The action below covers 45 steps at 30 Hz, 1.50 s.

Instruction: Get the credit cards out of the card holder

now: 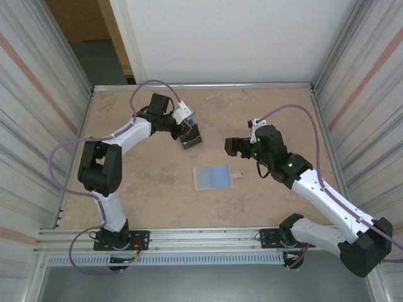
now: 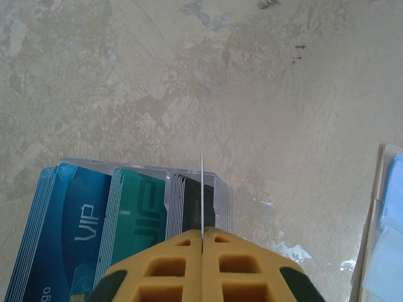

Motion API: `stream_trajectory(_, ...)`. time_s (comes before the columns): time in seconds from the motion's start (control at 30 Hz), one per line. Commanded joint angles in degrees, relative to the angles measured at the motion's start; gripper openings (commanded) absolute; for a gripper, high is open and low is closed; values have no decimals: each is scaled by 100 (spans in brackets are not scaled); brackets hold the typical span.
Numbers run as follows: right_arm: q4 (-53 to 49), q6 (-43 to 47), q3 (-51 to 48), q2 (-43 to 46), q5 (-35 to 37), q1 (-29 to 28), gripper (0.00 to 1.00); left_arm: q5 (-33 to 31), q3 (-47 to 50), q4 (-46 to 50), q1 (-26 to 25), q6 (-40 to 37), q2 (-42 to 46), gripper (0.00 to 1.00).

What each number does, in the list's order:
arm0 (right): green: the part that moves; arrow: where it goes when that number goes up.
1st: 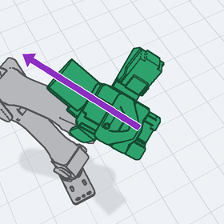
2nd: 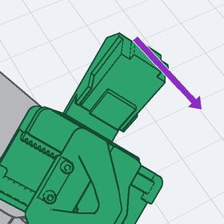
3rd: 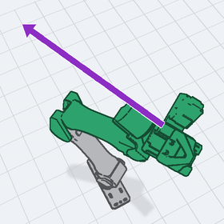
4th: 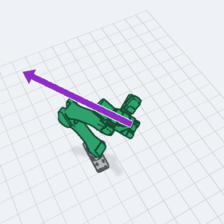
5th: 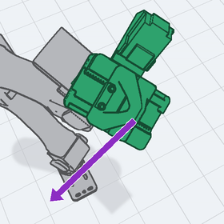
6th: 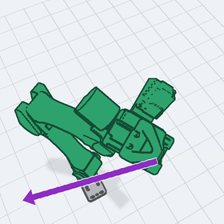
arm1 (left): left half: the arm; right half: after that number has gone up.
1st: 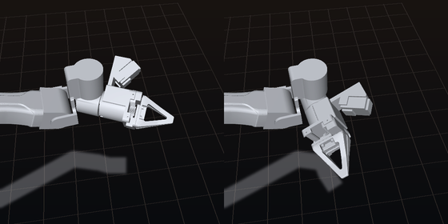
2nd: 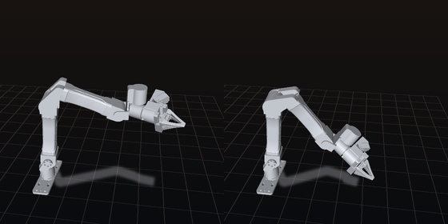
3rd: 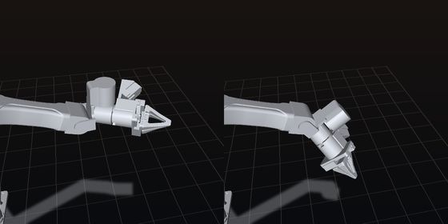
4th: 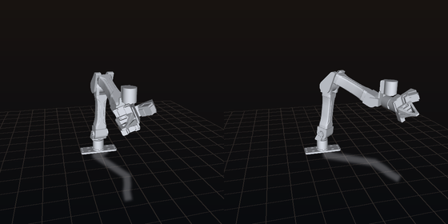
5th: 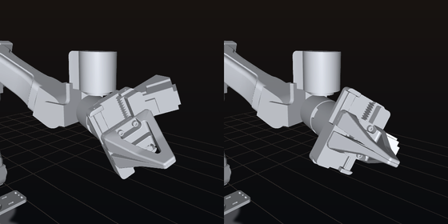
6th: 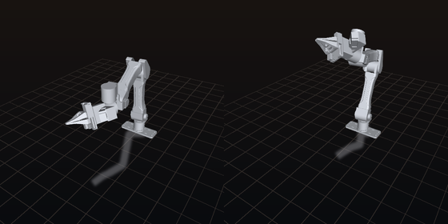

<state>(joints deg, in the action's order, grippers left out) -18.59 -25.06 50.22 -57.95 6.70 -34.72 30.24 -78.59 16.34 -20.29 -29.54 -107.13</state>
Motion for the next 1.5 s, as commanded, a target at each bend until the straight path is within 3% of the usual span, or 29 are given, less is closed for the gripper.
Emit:
stream_trajectory(0.0, -66, -112, -85, 249, 191, 46, 98, 337, -199, -9, 17, -155, -118, 0)
stream_trajectory(0.9, -145, -172, -172, 443, 358, 62, 98, -66, -640, 688, 43, -623, -750, 0)
stream_trajectory(1.17, -143, -170, -173, 466, 356, 70, 99, -23, -722, 875, 52, -560, -759, 18)
stream_trajectory(1.47, -137, -181, -223, 546, 419, 71, 98, 12, -747, 932, 52, -452, -486, 24)
